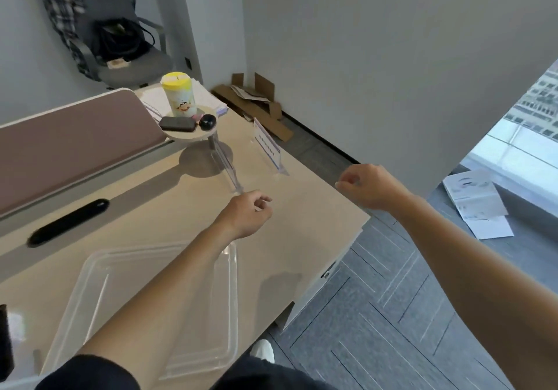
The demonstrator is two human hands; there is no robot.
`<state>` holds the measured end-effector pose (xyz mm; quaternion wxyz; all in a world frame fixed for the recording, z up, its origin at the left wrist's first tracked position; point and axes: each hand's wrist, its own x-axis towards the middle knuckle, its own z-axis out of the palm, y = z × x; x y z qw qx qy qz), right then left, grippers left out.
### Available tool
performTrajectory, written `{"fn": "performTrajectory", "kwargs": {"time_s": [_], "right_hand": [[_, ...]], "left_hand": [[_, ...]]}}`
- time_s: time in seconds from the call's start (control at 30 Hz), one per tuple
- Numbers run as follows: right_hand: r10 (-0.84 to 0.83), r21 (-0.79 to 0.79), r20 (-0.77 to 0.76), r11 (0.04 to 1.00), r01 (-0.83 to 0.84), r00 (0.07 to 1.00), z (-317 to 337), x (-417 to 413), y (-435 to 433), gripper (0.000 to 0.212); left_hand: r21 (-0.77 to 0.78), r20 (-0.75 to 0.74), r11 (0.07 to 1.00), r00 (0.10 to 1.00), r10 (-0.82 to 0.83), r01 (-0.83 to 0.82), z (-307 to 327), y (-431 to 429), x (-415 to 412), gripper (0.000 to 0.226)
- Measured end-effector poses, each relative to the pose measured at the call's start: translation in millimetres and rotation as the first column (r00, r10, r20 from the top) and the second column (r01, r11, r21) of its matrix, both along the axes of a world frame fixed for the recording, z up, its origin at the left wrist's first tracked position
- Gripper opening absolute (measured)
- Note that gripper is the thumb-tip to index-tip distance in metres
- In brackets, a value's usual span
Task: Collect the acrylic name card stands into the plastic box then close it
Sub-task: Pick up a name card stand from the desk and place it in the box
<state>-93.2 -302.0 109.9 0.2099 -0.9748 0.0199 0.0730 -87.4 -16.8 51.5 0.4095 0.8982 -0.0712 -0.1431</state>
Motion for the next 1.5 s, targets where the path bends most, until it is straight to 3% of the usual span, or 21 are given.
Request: {"fn": "performTrajectory", "kwargs": {"time_s": [0.27,0.67,0.97,1.17,1.3,1.5], "right_hand": [[0.058,-0.003,-0.019,0.998,-0.058,0.998,-4.6,96.5,-69.3,0.026],[0.409,0.114,-0.104,0.911,-0.397,0.907,-25.1,243.0,-148.1,0.028],[0.549,0.060,-0.134,0.835,-0.547,0.825,-19.7,305.7,-92.5,0.028],[0.620,-0.009,-0.192,0.774,-0.633,0.761,-28.8,346.8,-54.6,0.036],[0.664,-0.002,-0.204,0.735,-0.678,0.720,-57.5,405.5,-28.4,0.048],[0.774,0.105,-0.259,0.617,-0.780,0.577,-113.4,493.2,26.2,0.074]], "left_hand": [[0.079,0.000,0.996,0.999,0.044,-0.044,-2.1,-53.1,79.1,0.027],[0.136,-0.013,0.915,0.923,0.385,-0.380,-8.5,-169.4,123.4,0.025],[0.089,-0.082,0.876,0.873,0.481,-0.474,-30.7,-161.8,141.8,0.034],[0.029,-0.151,0.802,0.791,0.593,-0.597,-54.2,-154.2,169.0,0.049],[0.075,-0.169,0.736,0.719,0.674,-0.672,-72.4,-153.0,207.8,0.061],[0.202,-0.237,0.606,0.562,0.792,-0.769,-92.2,-155.3,272.3,0.073]]}}
